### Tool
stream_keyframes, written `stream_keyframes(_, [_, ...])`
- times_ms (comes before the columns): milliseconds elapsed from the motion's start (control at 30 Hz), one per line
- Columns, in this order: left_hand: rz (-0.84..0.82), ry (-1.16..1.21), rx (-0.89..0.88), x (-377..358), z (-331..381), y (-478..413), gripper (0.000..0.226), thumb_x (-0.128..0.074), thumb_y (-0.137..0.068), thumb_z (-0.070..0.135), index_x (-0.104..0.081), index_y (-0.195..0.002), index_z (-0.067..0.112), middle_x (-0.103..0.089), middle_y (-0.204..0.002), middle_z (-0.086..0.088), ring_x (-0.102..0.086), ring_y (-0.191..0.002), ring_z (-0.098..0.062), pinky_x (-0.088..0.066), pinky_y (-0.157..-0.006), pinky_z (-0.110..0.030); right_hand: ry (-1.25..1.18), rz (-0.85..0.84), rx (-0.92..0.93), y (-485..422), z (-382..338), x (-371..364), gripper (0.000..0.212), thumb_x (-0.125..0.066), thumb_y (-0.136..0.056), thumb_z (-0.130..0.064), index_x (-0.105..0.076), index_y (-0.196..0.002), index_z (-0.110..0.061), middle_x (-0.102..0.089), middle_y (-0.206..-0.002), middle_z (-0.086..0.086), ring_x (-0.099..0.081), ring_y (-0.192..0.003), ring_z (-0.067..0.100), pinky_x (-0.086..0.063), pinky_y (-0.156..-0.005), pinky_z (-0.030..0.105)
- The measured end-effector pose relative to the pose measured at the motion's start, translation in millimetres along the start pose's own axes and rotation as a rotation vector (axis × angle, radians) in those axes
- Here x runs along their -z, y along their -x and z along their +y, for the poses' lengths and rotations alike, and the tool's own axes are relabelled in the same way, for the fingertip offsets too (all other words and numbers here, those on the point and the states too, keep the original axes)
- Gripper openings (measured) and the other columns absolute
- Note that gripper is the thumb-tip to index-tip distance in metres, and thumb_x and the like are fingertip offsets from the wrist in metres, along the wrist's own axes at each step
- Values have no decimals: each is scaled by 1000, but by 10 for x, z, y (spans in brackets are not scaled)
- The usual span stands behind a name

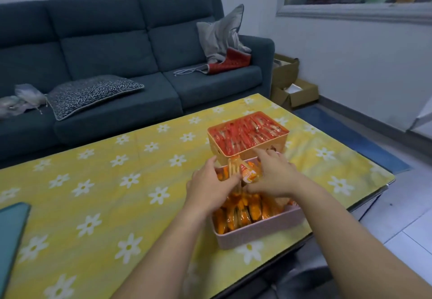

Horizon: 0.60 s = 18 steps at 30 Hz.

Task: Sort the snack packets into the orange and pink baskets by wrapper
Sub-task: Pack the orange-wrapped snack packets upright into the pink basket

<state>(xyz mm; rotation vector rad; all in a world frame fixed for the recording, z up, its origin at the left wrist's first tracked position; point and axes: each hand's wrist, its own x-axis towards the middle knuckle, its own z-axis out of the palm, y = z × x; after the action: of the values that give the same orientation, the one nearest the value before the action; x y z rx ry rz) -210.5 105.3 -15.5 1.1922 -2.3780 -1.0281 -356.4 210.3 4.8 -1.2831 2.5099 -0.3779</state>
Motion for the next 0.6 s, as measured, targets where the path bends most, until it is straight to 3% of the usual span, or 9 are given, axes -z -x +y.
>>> stream_keyframes(67, [-30,50,14,47,-14,13,104,-59,-56,79,-42,-146,30,-67,-121,9,-63,-114,-19,-48,-101,-48,20,-5,49,-4,47,-8,109,-80,-58,-61,-32,-150,-27,-47,-142,5,-40,-132,28,-41,-107,47])
stream_keyframes(200, [-59,107,-20,50,-86,8,69,-81,-75,45,-56,-136,27,-68,-111,9,-66,-98,-12,-55,-91,-39,-45,21,68,14,134,48,90,-88,-64,-42,-48,-142,-23,-54,-130,4,-51,-119,21,-47,-99,35])
stream_keyframes(300, [-18,132,-45,49,-104,22,55,-77,-83,40,-58,-133,25,-67,-111,9,-64,-95,-7,-52,-84,-29,-125,78,74,71,213,153,72,-89,-70,-31,-55,-134,-20,-59,-114,0,-56,-101,16,-46,-81,27])
stream_keyframes(367, [103,108,-92,82,-56,43,50,-73,-88,38,-58,-133,23,-65,-118,7,-60,-94,-6,-48,-81,-25,-207,136,76,132,287,230,59,-89,-72,-29,-61,-124,-21,-60,-104,-5,-56,-90,10,-43,-72,22])
stream_keyframes(467, [308,-4,-287,131,83,105,25,-67,-91,33,-61,-115,29,-61,-108,13,-53,-95,-9,-44,-77,-25,-367,251,65,231,439,322,42,-88,-74,-29,-66,-110,-26,-64,-96,-9,-61,-87,8,-48,-71,25])
stream_keyframes(533, [319,-87,-425,91,199,143,11,-66,-90,32,-64,-101,32,-61,-98,16,-52,-93,-9,-47,-80,-30,-440,317,52,288,540,376,32,-87,-76,-26,-68,-102,-28,-68,-88,-8,-65,-85,9,-51,-70,29])
stream_keyframes(600, [248,-210,-469,-18,259,164,9,-63,-91,32,-65,-99,34,-61,-99,15,-52,-96,-10,-47,-85,-33,-467,353,36,311,599,386,28,-86,-77,-22,-68,-98,-27,-69,-80,-7,-66,-77,8,-50,-64,27])
